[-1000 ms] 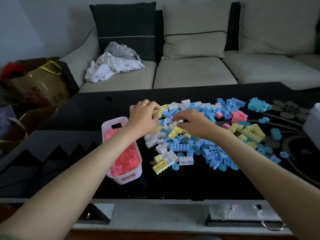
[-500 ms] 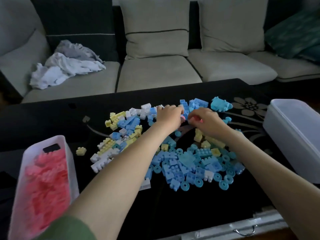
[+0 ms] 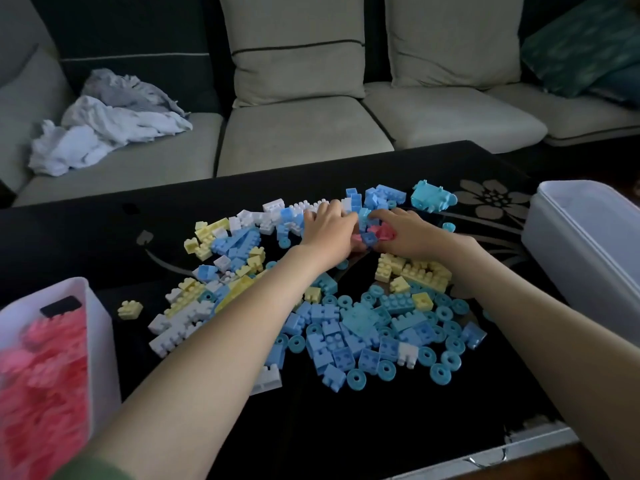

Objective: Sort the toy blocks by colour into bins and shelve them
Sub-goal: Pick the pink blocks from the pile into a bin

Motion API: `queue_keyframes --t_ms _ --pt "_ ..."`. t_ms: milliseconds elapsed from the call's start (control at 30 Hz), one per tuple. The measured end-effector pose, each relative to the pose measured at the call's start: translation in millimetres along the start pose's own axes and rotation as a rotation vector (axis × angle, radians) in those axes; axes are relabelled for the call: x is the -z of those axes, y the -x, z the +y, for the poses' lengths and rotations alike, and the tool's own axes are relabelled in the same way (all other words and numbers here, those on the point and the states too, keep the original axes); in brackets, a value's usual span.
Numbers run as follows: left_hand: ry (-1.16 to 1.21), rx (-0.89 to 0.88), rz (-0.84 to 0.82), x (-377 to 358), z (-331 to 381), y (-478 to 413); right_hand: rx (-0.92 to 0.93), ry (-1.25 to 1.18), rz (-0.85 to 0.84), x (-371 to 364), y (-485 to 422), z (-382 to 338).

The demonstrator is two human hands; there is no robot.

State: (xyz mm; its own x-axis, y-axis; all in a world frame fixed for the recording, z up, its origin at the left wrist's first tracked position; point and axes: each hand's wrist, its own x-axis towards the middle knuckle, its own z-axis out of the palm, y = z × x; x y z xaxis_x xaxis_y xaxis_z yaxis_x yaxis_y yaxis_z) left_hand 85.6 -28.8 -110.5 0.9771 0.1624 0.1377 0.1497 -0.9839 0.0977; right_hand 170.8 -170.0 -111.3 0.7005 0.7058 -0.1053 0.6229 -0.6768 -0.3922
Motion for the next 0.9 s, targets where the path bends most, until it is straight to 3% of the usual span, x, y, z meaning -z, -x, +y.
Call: queue_keyframes --t_ms 267,467,633,733,800,900 --pt "0.270 0.070 0.179 7 1 27 0.093 -0.095 0.134 -4 14 -5" --pt "0.775 0.294 0.111 25 0 49 0.002 -0.267 0.222 1 20 -12" --pt "1.270 0.518 0.060 35 4 54 -0.081 -0.956 0.214 17 34 -33" --pt "1.484 0.535 -0.004 48 15 65 -0.046 -1.326 0.124 24 44 -58" --pt "1.574 0.511 -0.017 60 17 74 -0.019 -1.546 0.020 23 51 -77" --pt "1.534 0.473 0.015 74 10 93 -0.128 -1.790 -0.095 19 61 -113"
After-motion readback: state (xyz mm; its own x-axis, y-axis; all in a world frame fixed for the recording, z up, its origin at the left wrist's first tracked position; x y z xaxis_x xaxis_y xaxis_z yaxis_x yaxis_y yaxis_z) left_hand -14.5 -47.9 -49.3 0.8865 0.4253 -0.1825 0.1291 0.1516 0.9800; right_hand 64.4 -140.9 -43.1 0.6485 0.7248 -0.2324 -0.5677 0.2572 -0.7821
